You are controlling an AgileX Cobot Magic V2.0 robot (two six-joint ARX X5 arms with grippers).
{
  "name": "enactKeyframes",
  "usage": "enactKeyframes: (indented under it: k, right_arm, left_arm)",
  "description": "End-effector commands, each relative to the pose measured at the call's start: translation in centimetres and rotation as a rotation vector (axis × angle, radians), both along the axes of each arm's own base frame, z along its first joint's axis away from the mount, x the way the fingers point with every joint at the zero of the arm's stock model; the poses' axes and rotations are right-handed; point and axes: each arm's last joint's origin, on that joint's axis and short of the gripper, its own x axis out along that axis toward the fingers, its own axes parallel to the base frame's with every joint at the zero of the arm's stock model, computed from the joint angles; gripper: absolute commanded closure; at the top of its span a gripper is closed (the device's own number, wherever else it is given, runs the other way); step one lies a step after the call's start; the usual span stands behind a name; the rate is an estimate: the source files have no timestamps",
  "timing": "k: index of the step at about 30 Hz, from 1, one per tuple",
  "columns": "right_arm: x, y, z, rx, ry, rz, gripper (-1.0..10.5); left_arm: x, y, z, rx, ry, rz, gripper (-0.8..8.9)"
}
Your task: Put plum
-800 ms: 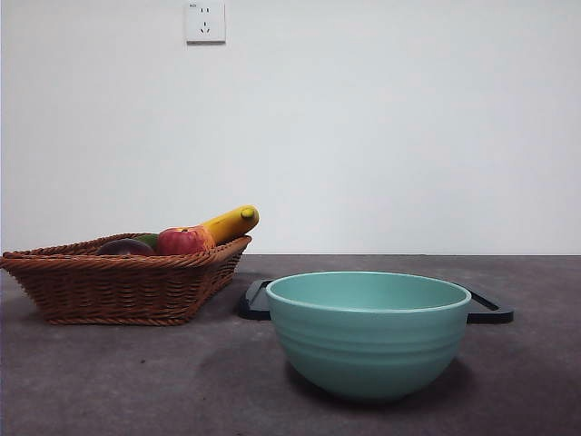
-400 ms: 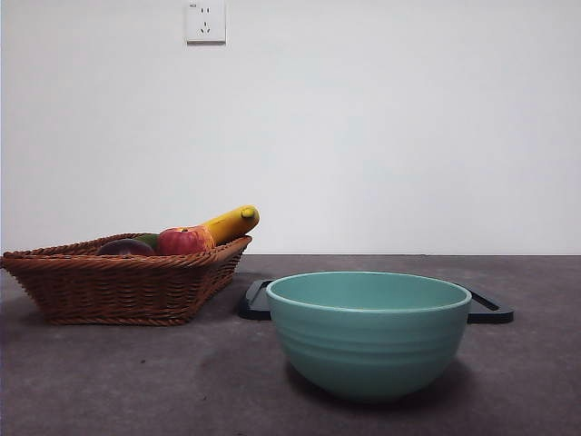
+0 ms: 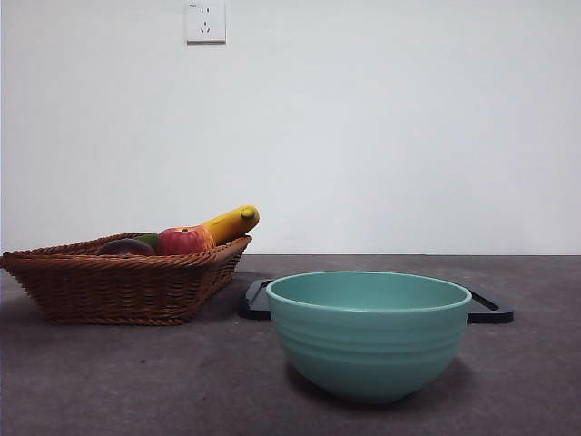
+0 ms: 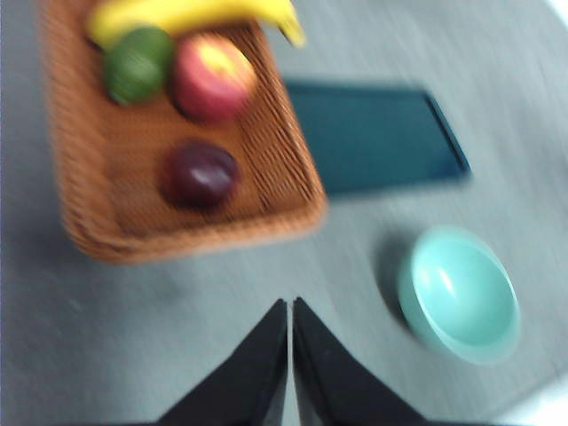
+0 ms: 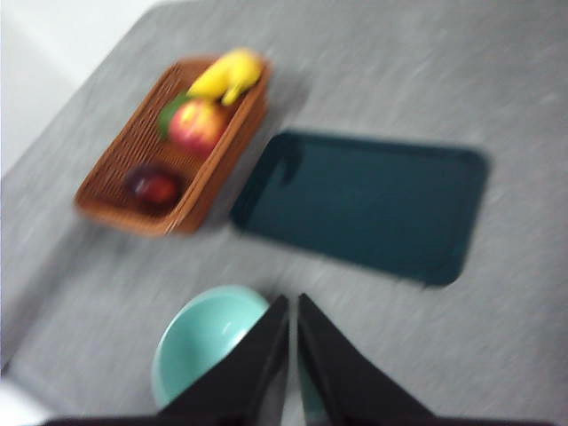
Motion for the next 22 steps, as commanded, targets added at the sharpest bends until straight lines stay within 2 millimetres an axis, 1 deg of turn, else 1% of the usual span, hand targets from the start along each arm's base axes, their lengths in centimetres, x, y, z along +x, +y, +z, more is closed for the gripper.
enactKeyframes:
  k: [1,4,7,9,12,13,14,18,19,21,22]
  right_arm:
    - [0.4,0.8,0.7,-0.046,0.023,0.110,9.4]
    - [0.7,2.0,0.8,-0.082,0.091,0.223,9.4]
    - [0.7,3.0,0.4,-0.103,0.128,0.309,9.4]
    - [0.7,3.5,0.3,-0.108,0.138,0.342,9.4]
    - [0.6,3.7,0.3,-0.109,0.138,0.355,9.4]
    - [0.6,3.7,0.3,-0.108,0.137,0.355,9.3]
    - [0.6,3.7,0.3,-0.108,0.138,0.355,9.0]
    - [0.6,3.7,0.3,-0.107,0.140,0.353,6.7]
    - [0.6,3.7,0.3,-0.107,0.140,0.353,6.0]
    - [0.6,3.7,0.3,-0.107,0.140,0.353,5.4]
    - [0.6,3.7,0.3,-0.107,0.140,0.353,5.4]
  left_arm:
    - [0.4,-0.6,1.5,0.041,-0.016,-0.119,8.05]
    - [0.9,-1.4,2.1,0.036,0.023,-0.192,8.05]
    - [0.9,-2.2,2.0,0.035,0.047,-0.248,8.05]
    - [0.9,-2.5,2.0,0.035,0.049,-0.269,8.05]
    - [0.8,-2.6,2.0,0.035,0.050,-0.275,7.97]
    - [0.8,-2.6,2.0,0.032,0.054,-0.271,7.56]
    - [0.8,-2.6,2.0,0.032,0.054,-0.271,7.03]
    - [0.8,-2.6,2.0,0.028,0.058,-0.266,4.93]
    - [0.8,-2.6,2.0,0.028,0.058,-0.266,4.25]
    - [0.8,-2.6,2.0,0.028,0.058,-0.266,3.42]
    - [0.8,-2.6,2.0,0.028,0.058,-0.266,3.13]
